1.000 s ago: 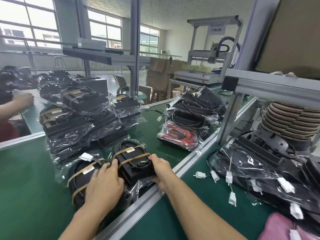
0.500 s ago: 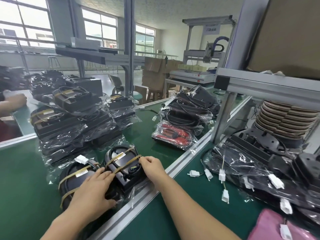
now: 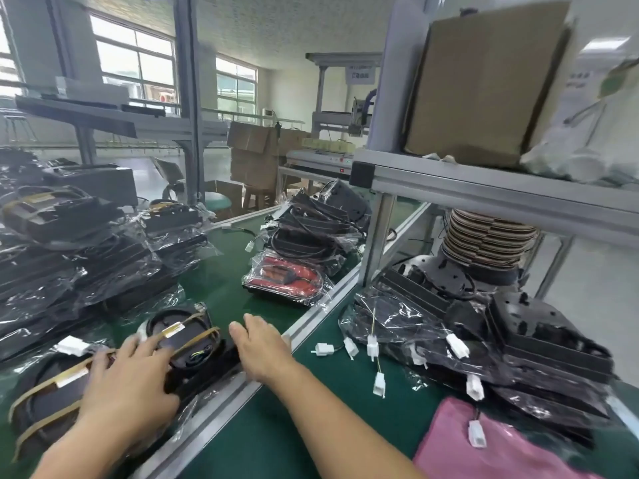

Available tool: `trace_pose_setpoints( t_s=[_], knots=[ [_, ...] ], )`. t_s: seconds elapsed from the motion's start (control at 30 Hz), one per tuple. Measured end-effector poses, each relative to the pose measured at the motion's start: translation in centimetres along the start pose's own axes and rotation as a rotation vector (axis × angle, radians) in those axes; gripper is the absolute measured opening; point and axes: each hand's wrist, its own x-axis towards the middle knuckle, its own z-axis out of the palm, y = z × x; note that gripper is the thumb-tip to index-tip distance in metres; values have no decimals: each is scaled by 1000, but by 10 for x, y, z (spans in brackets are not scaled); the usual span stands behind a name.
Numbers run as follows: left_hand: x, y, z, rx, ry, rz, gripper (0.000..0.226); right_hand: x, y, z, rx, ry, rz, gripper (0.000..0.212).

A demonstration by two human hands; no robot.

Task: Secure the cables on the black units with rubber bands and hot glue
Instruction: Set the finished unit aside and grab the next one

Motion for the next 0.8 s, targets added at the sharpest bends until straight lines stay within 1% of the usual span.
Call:
trace_pose_setpoints(
  t_s=[0.03, 0.07, 0.13, 0.17, 0.27, 0.3, 0.37, 0.47, 0.53, 0.63, 0.73, 0.8],
  knots=[
    [1, 11, -4, -35, 47, 36, 72, -4, 3, -10, -10, 48, -11, 26],
    [3, 25, -8, -77, 86, 87, 71, -9, 7, -21, -17, 87, -23, 28],
    [10, 57, -14, -240, 143, 203, 68, -23, 18, -45, -56, 157, -31, 48],
    [14, 74, -17, -396, 159, 254, 66, -31, 24, -58, -88, 195, -31, 53],
    [19, 128, -34, -984, 95, 346, 59, -59, 46, -93, -159, 335, 5, 55],
    [21, 145, -41, -1126, 48, 365, 59, -69, 54, -105, -188, 388, 36, 55],
    [27, 178, -53, -1296, -36, 386, 62, -88, 70, -130, -263, 487, 125, 55],
    [38, 227, -72, -1399, -103, 395, 66, -110, 93, -162, -336, 579, 227, 55],
    [47, 256, -86, -1414, -115, 377, 72, -118, 104, -175, -302, 576, 242, 56],
    [63, 286, -104, -1422, -165, 249, 81, -118, 113, -183, -89, 531, 286, 62],
    [81, 304, -108, -1449, -272, 154, 76, -111, 117, -186, 73, 499, 387, 67],
    [90, 312, -104, -1429, -340, 147, 71, -105, 119, -185, 163, 490, 461, 69]
  ],
)
